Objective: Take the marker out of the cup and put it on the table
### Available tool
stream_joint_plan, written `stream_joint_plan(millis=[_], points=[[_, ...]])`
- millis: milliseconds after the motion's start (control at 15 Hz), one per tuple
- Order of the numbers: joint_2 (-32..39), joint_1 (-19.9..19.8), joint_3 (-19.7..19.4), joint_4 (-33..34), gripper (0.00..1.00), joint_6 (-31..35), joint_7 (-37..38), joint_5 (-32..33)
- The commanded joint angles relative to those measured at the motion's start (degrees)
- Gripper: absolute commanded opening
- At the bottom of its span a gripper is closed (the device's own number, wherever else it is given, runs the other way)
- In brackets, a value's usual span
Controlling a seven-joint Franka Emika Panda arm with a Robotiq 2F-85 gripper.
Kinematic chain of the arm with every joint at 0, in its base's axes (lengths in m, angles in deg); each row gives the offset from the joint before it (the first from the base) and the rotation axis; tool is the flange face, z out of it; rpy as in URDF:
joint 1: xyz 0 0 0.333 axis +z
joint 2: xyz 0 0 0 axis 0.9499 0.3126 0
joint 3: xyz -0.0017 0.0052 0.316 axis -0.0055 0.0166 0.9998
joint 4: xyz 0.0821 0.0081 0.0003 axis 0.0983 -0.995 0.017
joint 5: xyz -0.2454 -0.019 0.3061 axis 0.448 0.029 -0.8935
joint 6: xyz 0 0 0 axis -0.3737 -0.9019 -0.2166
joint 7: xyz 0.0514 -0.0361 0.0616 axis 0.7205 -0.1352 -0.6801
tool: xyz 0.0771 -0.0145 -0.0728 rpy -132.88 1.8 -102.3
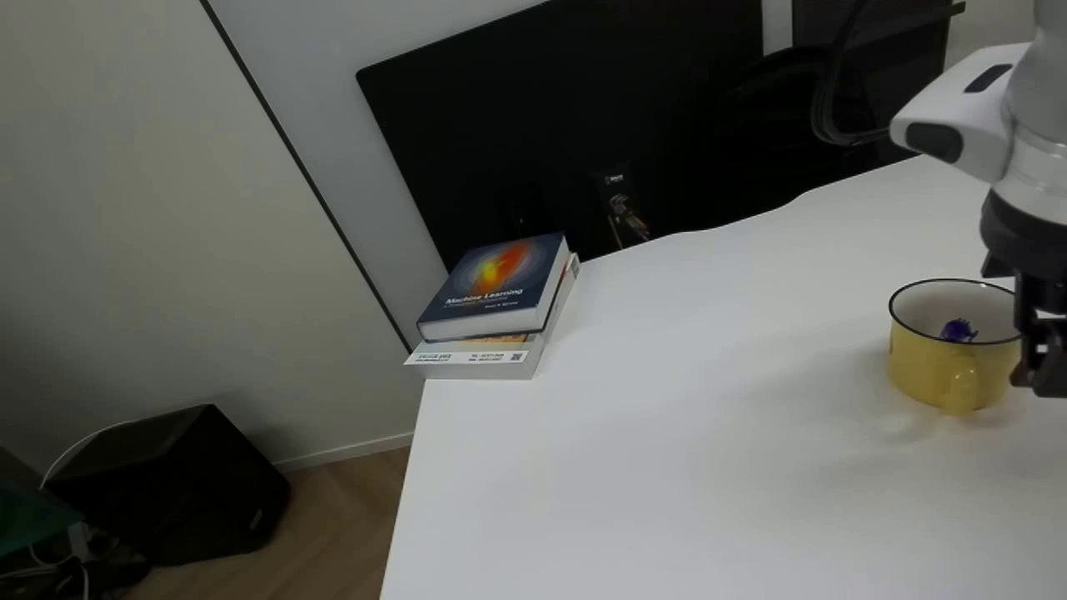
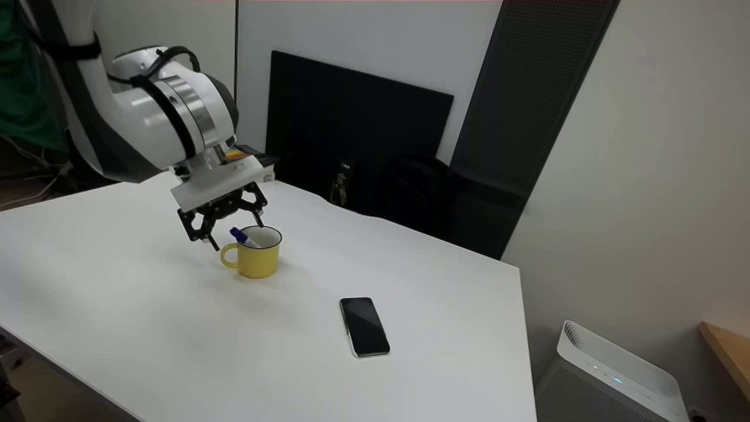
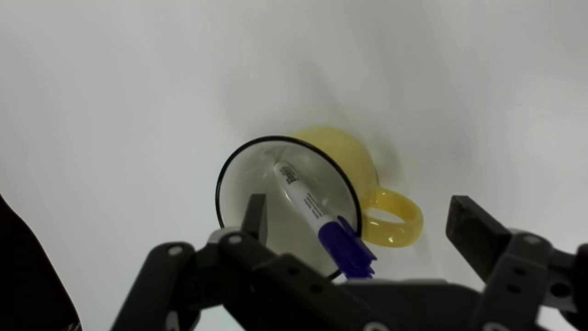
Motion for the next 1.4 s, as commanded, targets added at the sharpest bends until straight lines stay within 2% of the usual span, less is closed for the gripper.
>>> stream_joint_plan(millis=[0,467,1333], points=[[4.6,2.3,-0.9,5.5,1.00,-1.5,4.6,3.2],[6.6,3.4,-0.8,8.6,1.00,-2.9,4.1,2.6],[3.7,3.0,0.1,7.0,1.00,-7.3,2.6,-0.2]])
